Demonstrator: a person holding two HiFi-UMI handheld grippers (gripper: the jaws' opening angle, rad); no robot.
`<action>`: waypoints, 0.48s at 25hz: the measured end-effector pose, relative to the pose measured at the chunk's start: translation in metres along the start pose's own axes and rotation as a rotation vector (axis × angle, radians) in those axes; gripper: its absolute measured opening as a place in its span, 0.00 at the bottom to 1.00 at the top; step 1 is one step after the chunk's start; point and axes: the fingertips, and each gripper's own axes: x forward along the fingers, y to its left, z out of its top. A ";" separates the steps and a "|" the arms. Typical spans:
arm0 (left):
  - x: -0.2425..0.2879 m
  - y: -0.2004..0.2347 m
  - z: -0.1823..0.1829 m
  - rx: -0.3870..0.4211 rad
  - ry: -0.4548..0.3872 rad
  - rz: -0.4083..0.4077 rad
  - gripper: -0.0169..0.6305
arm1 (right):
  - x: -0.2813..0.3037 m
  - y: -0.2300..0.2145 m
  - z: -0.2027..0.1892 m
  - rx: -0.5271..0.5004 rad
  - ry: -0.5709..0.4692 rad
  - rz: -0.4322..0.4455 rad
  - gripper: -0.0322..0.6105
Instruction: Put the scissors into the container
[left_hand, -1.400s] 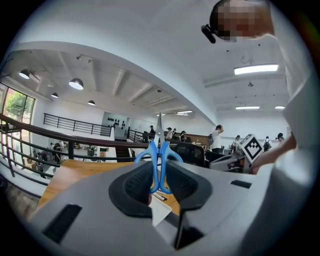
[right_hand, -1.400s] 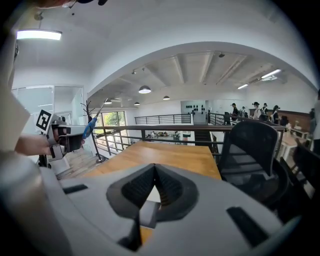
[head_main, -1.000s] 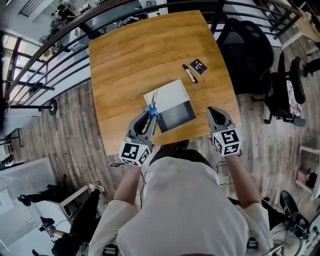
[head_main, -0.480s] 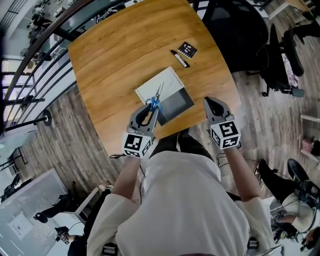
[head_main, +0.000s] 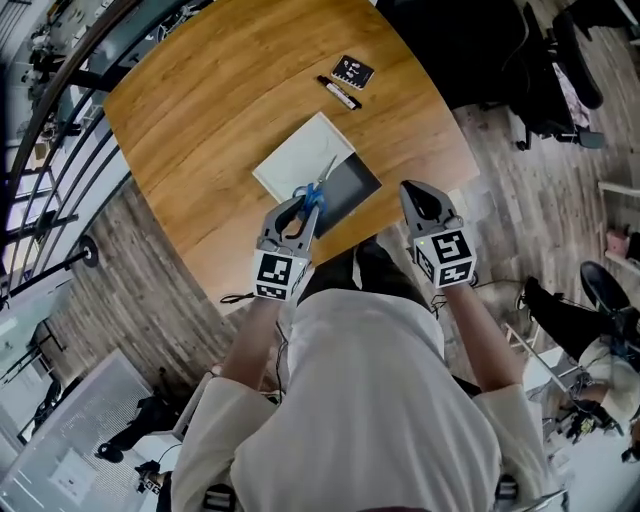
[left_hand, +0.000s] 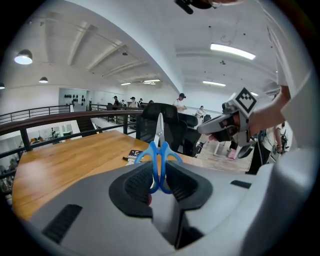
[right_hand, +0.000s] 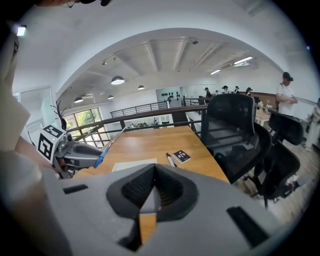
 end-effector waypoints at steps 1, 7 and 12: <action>0.004 -0.001 -0.006 0.008 0.014 -0.008 0.14 | 0.000 0.000 -0.004 0.006 0.006 -0.005 0.05; 0.022 -0.010 -0.033 0.051 0.078 -0.053 0.14 | 0.000 0.004 -0.022 0.034 0.033 -0.022 0.05; 0.037 -0.011 -0.061 0.078 0.146 -0.073 0.14 | 0.005 0.005 -0.034 0.052 0.043 -0.029 0.05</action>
